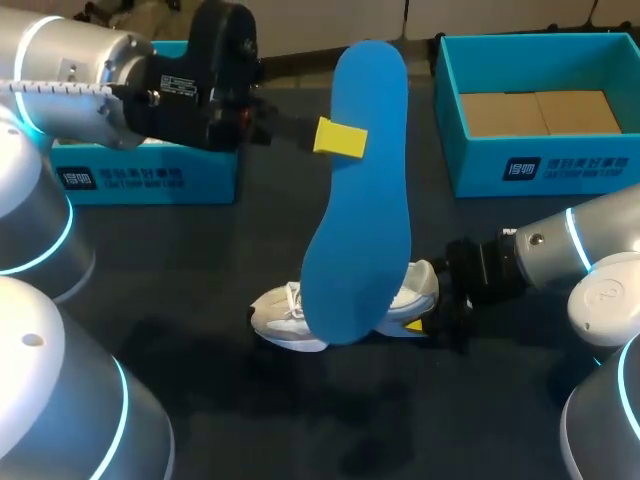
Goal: Take the shoe out of the shoebox, open the shoe tongue, remove and reinsert the insole, then place the shoe into the shoebox
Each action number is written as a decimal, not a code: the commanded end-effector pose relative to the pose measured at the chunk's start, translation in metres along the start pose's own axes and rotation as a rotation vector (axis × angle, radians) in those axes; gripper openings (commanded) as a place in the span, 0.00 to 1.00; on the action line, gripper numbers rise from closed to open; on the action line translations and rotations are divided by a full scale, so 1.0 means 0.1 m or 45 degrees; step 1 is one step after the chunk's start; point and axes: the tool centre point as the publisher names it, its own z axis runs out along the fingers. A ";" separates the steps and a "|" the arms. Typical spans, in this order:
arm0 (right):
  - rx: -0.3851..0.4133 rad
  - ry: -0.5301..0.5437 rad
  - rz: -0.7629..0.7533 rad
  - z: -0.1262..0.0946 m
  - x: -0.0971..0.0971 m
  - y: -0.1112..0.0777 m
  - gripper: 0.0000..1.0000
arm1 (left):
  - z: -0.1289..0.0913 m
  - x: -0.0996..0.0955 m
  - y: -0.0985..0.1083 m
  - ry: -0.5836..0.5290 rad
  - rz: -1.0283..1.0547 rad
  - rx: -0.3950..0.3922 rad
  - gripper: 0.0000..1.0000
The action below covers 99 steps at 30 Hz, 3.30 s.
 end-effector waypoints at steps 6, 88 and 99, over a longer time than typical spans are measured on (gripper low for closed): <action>0.005 -0.003 0.000 0.01 0.02 0.00 0.00 | 0.00 0.01 0.03 -0.003 0.000 0.005 0.00; 0.991 -0.055 0.227 -0.65 0.07 1.10 1.00 | 0.00 0.01 0.03 -0.003 0.000 0.005 0.00; 1.041 -0.046 0.193 -0.65 0.06 1.17 1.00 | 0.00 0.01 0.03 -0.003 0.000 0.005 0.00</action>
